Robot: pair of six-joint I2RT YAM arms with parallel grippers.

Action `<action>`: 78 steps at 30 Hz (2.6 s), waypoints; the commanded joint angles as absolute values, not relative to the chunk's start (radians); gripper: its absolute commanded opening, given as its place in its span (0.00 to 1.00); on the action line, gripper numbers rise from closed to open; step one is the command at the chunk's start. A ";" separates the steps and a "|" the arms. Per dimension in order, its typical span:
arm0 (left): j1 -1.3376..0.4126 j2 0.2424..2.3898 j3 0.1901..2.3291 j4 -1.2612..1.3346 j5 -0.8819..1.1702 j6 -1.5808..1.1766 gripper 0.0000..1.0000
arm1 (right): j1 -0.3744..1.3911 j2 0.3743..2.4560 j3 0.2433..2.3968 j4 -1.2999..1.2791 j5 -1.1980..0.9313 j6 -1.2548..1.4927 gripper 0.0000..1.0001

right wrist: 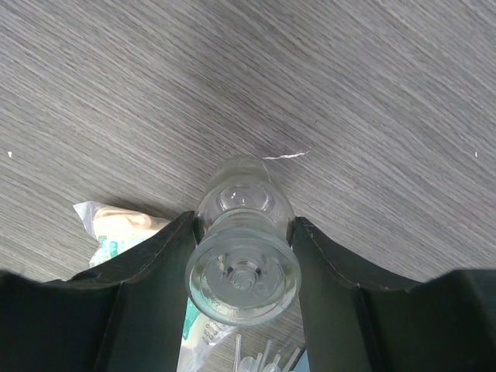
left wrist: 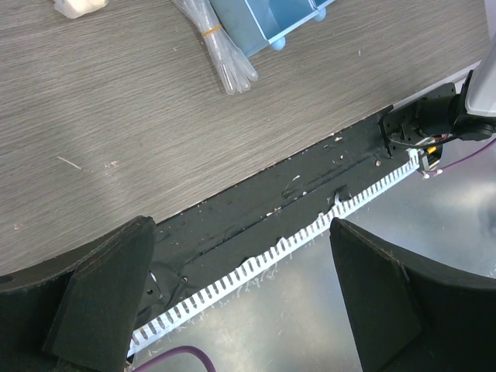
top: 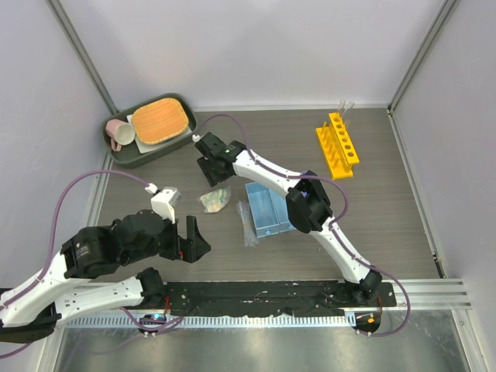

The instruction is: Organize the chemistry lab equipment

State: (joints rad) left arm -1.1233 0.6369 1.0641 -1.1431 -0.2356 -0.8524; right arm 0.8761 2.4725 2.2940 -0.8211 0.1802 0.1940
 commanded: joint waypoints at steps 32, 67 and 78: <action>-1.118 0.646 1.097 -1.114 -0.232 -0.833 1.00 | 0.835 1.930 1.900 -0.819 0.368 0.192 0.32; -1.118 0.727 1.091 -1.049 -0.189 -0.793 1.00 | 0.508 1.543 1.241 -0.604 0.285 0.328 0.31; -1.118 0.746 1.092 -1.037 -0.179 -0.787 1.00 | 0.488 1.552 1.181 -0.566 0.276 0.357 0.31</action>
